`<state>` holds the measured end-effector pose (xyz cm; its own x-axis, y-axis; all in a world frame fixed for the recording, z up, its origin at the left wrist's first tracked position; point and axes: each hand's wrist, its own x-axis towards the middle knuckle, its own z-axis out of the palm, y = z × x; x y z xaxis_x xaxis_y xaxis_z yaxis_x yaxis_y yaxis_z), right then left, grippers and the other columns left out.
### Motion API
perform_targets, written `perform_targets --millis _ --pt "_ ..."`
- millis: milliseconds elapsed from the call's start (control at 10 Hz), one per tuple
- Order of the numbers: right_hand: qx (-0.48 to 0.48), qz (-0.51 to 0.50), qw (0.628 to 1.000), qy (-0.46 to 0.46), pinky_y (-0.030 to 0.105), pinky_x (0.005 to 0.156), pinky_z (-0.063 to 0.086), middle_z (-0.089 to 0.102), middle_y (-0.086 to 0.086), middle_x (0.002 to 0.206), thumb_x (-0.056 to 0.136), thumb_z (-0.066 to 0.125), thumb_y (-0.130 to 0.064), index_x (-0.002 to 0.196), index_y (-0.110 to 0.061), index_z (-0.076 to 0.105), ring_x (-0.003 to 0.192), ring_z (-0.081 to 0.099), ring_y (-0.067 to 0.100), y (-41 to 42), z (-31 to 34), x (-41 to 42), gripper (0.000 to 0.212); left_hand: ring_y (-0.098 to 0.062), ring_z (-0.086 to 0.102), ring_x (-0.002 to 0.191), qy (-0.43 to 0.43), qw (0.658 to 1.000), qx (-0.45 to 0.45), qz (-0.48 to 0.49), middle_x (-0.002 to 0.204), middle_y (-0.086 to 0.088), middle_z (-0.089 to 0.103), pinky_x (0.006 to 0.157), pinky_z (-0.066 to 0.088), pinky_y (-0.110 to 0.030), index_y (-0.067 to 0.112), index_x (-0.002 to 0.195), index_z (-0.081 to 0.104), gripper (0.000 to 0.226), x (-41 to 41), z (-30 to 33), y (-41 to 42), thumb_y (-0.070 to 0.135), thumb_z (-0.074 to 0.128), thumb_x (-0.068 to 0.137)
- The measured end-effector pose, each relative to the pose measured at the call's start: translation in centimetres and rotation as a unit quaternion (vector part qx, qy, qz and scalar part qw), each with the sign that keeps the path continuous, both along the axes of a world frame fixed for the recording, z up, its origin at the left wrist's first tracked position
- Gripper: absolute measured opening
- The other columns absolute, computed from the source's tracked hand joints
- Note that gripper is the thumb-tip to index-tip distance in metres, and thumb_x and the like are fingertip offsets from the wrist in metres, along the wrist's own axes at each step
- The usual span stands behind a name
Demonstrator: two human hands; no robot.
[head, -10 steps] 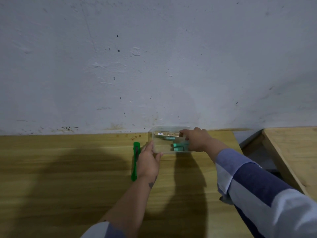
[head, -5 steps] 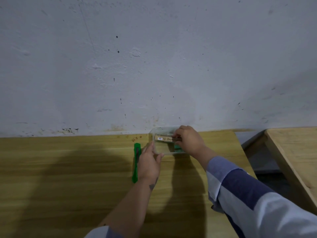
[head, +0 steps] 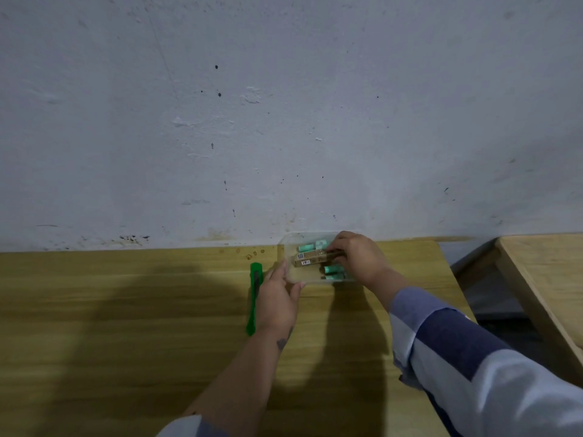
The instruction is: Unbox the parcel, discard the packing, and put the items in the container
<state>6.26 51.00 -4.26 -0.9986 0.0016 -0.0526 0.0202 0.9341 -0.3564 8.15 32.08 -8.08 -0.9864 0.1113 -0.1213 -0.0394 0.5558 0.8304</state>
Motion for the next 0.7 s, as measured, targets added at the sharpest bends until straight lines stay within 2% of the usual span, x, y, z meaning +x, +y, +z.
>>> perform_targets --millis 300,400,500,600,700 --pt "-0.014 -0.052 0.998 -0.024 0.032 0.091 0.052 0.070 0.004 0.112 0.087 0.060 -0.011 0.106 -0.019 0.072 0.097 0.065 0.022 0.2 -0.9 -0.3 0.024 -0.014 0.056 0.119 -0.004 1.000 0.013 0.004 0.141 -0.001 0.050 0.102 0.048 -0.039 0.017 0.142 0.039 0.064 0.0 -0.2 0.0 0.020 0.068 0.085" --pt "-0.040 -0.061 0.997 -0.017 0.033 0.089 0.052 0.069 0.005 0.111 0.089 0.058 -0.012 0.105 -0.018 0.072 0.097 0.064 0.023 0.1 -1.1 0.0 0.022 -0.014 0.056 0.117 -0.002 1.000 0.014 -0.002 0.141 -0.002 0.050 0.102 0.048 -0.036 0.017 0.143 0.037 0.065 0.1 -0.2 -0.2 0.019 0.067 0.086" --pt "-0.073 -0.080 0.994 -0.009 0.032 0.088 0.049 0.068 0.007 0.111 0.088 0.060 -0.012 0.106 -0.018 0.071 0.098 0.062 0.024 -0.1 -0.8 0.4 0.022 -0.014 0.055 0.117 -0.023 0.999 0.006 -0.025 0.141 -0.002 0.050 0.098 0.046 -0.028 0.017 0.145 0.035 0.068 -0.2 0.5 -0.5 0.019 0.068 0.085" --pt "-0.127 -0.091 0.986 0.050 0.033 0.091 0.048 0.068 0.008 0.111 0.085 0.063 -0.009 0.106 -0.014 0.070 0.102 0.061 0.025 -0.5 -0.3 1.6 0.023 -0.015 0.051 0.125 -0.046 0.997 0.013 -0.054 0.145 -0.002 0.046 0.100 0.041 -0.026 0.017 0.150 0.022 0.082 -0.5 1.3 -0.8 0.018 0.071 0.083" --pt "-0.163 -0.117 0.976 0.088 0.031 0.091 0.048 0.067 0.006 0.113 0.082 0.068 -0.010 0.109 -0.015 0.068 0.103 0.061 0.021 -1.3 0.3 3.4 0.028 -0.016 0.040 0.135 -0.068 0.996 0.038 -0.052 0.150 0.000 0.039 0.109 0.036 -0.033 0.019 0.152 0.007 0.095 0.2 2.7 -1.3 0.017 0.072 0.082"
